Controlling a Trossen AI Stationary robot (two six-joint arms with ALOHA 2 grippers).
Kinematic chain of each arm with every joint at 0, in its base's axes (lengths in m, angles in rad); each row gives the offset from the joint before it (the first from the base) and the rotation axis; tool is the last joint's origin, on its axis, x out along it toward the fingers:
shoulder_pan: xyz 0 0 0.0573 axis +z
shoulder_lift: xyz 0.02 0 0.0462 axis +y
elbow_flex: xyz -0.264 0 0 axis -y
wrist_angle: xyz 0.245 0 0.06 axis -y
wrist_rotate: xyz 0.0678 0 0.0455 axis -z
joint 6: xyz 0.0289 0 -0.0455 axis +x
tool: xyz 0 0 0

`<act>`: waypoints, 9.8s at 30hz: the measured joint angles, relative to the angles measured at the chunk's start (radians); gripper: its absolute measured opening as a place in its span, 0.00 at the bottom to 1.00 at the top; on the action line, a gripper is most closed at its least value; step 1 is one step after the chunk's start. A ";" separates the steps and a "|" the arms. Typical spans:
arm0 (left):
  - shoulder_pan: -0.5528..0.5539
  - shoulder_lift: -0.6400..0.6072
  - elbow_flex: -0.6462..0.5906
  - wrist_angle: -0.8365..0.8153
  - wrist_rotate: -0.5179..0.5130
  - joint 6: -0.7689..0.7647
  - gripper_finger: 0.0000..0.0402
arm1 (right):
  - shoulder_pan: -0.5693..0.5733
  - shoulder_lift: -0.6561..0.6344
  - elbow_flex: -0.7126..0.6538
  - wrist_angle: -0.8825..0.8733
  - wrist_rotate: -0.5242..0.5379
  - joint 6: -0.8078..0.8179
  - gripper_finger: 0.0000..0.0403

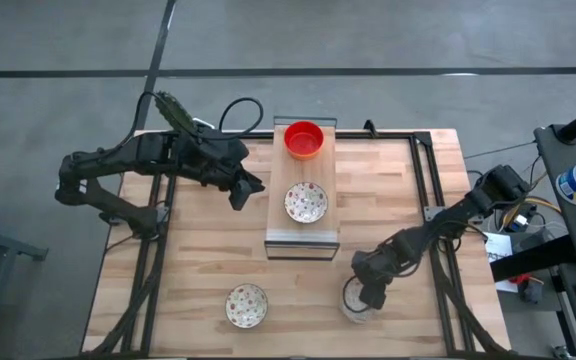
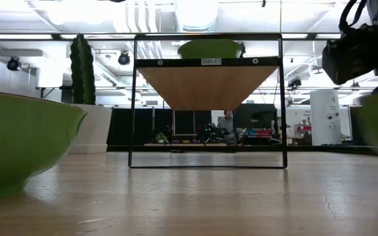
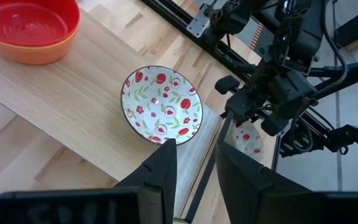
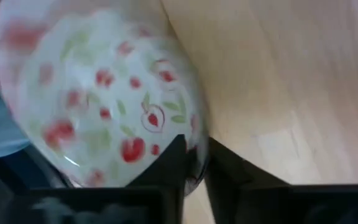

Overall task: Pick & Place Mini bowls
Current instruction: Stack the right white patterned bowl on the white patterned bowl on the shelf, then stack the white patterned bowl on the stacked white patterned bowls on the shelf

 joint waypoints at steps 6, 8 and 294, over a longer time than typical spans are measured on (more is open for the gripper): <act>0.000 0.000 0.000 0.000 -0.002 0.005 0.26 | -0.001 -0.020 0.000 -0.002 -0.070 0.025 0.03; 0.000 0.000 0.000 0.000 -0.003 0.011 0.26 | -0.002 -0.042 0.000 -0.002 -0.087 0.034 0.03; -0.538 0.085 -0.832 0.610 0.040 -0.608 0.26 | -0.592 0.387 1.553 -0.588 0.124 -0.634 0.02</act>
